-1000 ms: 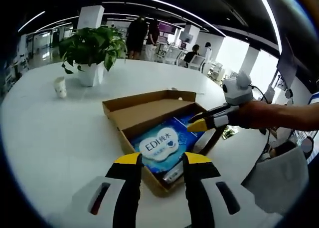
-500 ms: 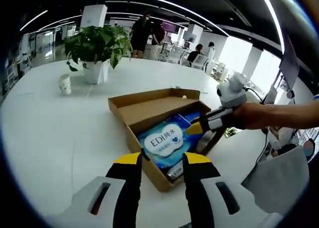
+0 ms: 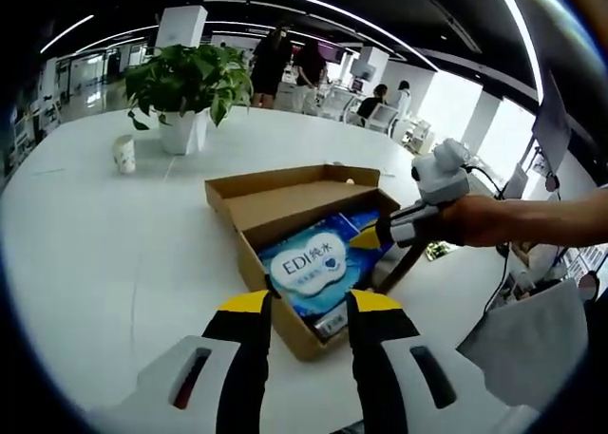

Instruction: Operate the shoe box by opening the lid, removing the specified soft item, and placing it in the target area until the item is outside and the box remains undamaged.

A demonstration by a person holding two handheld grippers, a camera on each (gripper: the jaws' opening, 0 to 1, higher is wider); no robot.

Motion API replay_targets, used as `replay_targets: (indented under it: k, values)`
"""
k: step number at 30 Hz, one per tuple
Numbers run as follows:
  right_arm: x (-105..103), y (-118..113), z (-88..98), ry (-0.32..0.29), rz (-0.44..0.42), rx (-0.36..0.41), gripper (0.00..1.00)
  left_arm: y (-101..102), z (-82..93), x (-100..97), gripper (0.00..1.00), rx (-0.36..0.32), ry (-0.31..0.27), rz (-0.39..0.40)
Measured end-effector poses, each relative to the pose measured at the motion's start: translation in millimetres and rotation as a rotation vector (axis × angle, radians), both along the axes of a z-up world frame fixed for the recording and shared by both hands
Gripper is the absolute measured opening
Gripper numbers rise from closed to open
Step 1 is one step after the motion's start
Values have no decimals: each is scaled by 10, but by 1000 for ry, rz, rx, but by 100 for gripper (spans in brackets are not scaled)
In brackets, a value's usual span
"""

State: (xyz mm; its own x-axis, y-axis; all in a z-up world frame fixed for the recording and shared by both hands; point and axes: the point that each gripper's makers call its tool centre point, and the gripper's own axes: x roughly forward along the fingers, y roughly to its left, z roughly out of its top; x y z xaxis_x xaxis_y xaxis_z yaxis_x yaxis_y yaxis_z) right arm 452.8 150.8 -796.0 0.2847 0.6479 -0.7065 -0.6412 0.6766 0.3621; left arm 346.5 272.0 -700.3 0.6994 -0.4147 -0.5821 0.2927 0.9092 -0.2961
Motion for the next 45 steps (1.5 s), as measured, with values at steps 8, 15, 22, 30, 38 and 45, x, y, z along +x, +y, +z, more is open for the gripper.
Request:
replay_targets:
  k: [8,15,22,30,38,45]
  values:
    - [93,-23,-59,-22,-13,-48,0,0,14,-10,31,-5,-2,-2]
    - [18,-37,45,-49,-40,-43,0,52,-4,-35,31,-6,1,9]
    - [-129,-98,241,-74,-85,-44,0,60,-14,-45,30,0,8,4]
    - [-263,-201,531,-96,-121,-29,0,-66,-38,-8,32,-2,12,-33]
    - [-197,-395,621,-105,-156,-25,0,-233,-38,71,32,-10,9,-70]
    - [-98,-519,629,-103,-174,-25,0,-366,-62,151,32,-14,13,-101]
